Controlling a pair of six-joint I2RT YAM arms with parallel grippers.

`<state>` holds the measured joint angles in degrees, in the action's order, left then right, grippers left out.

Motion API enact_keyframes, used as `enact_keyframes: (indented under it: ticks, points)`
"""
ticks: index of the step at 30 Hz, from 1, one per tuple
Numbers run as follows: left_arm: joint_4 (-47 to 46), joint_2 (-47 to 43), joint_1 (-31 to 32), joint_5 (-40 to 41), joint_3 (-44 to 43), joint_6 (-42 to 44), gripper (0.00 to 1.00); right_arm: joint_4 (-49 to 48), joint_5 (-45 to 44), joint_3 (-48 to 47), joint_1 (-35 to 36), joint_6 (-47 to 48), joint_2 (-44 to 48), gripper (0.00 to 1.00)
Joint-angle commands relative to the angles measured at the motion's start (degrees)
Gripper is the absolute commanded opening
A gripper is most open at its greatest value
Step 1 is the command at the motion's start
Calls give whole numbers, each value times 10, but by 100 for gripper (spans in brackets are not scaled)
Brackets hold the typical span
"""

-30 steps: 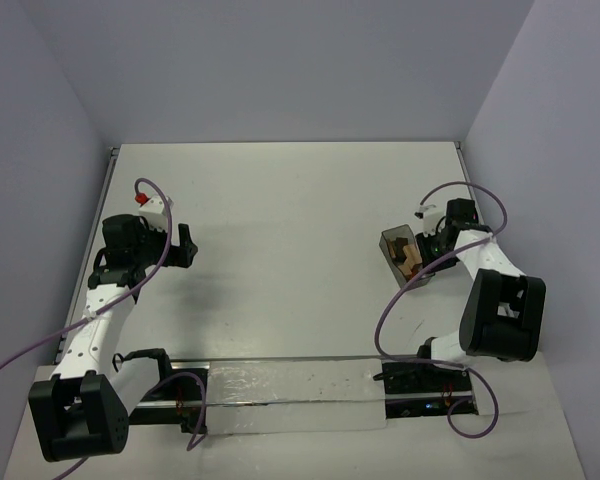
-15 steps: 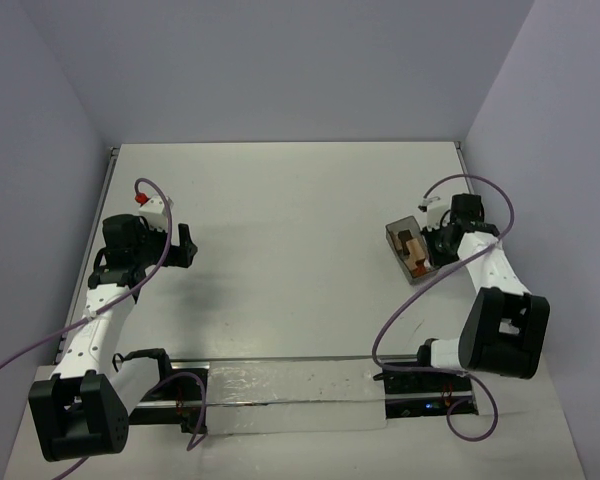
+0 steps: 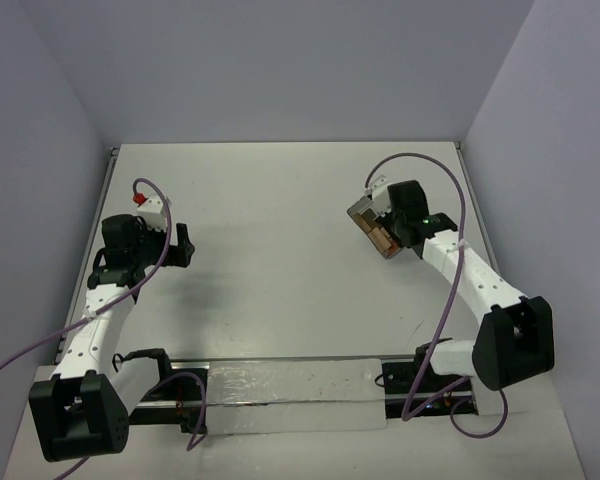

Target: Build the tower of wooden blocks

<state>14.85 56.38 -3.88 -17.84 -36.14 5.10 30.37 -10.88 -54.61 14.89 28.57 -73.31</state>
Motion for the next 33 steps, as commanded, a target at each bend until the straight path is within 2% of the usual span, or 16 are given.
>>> enact_keyframes:
  ticks: [1, 6, 12, 18, 20, 26, 28, 33]
  points:
    - [-8, -6, -6, 15, -23, -6, 99, -115, -143, 0, 97, -49, -29, 0]
    - [-6, 1, -10, 19, -27, -11, 99, -182, -233, 8, 168, -59, -63, 0]
    - [-9, 6, -13, 27, -27, -15, 99, -349, -363, 55, 252, -5, -103, 0]
    - [-8, 14, -15, 35, -28, -17, 99, -530, -448, 104, 309, 115, -148, 0]
    - [-9, 17, -17, 36, -29, -18, 99, -618, -463, 115, 327, 183, -167, 0]
    - [-7, 24, -21, 41, -31, -19, 99, -780, -484, 130, 374, 335, -246, 0]
    - [-6, 25, -24, 40, -32, -19, 99, -882, -491, 133, 391, 429, -278, 0]
    - [-5, 22, -28, 37, -31, -19, 99, -974, -503, 119, 427, 524, -353, 0]
